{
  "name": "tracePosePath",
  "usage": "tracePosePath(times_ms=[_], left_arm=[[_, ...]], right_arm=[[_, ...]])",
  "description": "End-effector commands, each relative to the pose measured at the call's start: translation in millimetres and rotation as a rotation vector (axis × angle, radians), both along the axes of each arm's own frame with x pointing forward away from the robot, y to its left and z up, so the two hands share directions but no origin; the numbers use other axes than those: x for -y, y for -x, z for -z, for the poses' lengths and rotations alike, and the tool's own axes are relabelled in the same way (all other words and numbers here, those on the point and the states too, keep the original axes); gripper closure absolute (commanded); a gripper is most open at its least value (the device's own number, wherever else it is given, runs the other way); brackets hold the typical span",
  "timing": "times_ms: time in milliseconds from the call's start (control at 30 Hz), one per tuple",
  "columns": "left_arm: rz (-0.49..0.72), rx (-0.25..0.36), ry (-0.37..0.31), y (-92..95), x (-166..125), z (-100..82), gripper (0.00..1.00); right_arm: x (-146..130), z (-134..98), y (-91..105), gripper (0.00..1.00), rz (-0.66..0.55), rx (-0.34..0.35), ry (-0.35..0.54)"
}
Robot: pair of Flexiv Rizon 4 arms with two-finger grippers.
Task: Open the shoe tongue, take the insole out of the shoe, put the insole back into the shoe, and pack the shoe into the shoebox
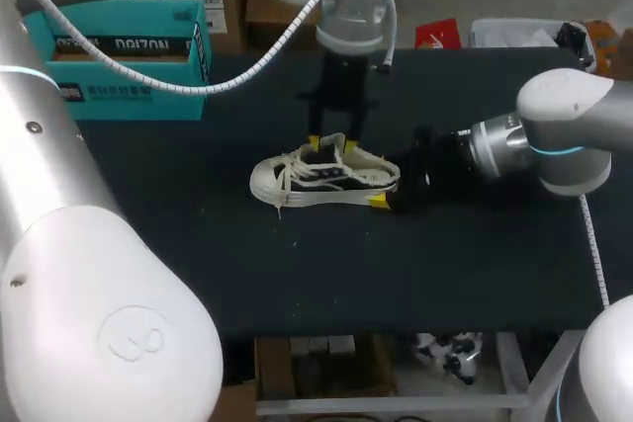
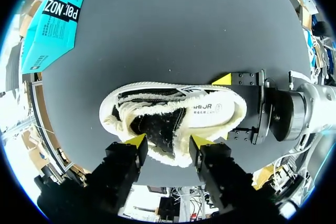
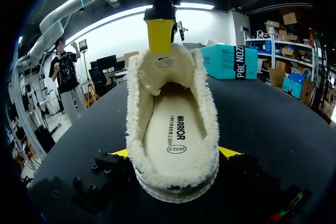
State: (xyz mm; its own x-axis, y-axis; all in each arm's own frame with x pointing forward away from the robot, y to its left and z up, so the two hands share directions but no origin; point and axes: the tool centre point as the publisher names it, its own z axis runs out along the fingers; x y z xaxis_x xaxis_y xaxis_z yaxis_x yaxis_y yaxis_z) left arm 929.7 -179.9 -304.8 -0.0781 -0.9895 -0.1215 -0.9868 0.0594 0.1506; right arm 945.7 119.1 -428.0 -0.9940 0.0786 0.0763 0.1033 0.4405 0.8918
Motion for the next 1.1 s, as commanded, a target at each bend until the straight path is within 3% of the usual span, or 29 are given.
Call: tracePosePath(times_ms=[33, 133, 167, 233, 267, 500, 700, 933, 1100], left_arm=[[0.003, -0.003, -0.078, -1.4, 3.3, 4.3, 0.55], [0.001, 0.003, -0.097, 0.7, 0.3, 7.3, 0.58], [-0.002, 0.005, -0.097, 0.7, -1.2, 7.8, 0.66], [-0.008, 0.005, -0.094, 0.2, -3.3, 7.2, 0.98], [-0.014, 0.006, -0.088, -0.1, -4.9, 6.7, 1.00], [-0.035, 0.029, -0.020, 1.9, -17.9, 0.7, 1.00], [-0.044, 0.058, 0.150, 6.0, -45.9, -7.3, 1.00], [-0.033, 0.030, 0.360, 0.2, -81.1, -5.2, 1.00], [-0.006, 0.016, 0.424, -3.6, -94.0, 3.0, 1.00]], right_arm=[[1.0, 4.0, -0.9, 1.00, 0.001, 0.001, -0.002], [1.0, 4.0, -0.9, 1.00, 0.001, 0.001, -0.002], [1.0, 4.0, -0.9, 1.00, 0.001, 0.001, -0.002], [1.0, 4.0, -0.9, 1.00, 0.001, 0.001, -0.002], [1.0, 4.0, -0.9, 1.00, 0.001, 0.001, -0.002], [1.0, 4.0, -0.9, 1.00, 0.001, 0.001, -0.002], [1.0, 4.0, -0.9, 1.00, 0.001, 0.001, -0.002], [1.0, 4.0, -0.9, 1.00, 0.001, 0.001, -0.002], [1.0, 4.0, -0.9, 1.00, 0.001, 0.001, -0.002]])
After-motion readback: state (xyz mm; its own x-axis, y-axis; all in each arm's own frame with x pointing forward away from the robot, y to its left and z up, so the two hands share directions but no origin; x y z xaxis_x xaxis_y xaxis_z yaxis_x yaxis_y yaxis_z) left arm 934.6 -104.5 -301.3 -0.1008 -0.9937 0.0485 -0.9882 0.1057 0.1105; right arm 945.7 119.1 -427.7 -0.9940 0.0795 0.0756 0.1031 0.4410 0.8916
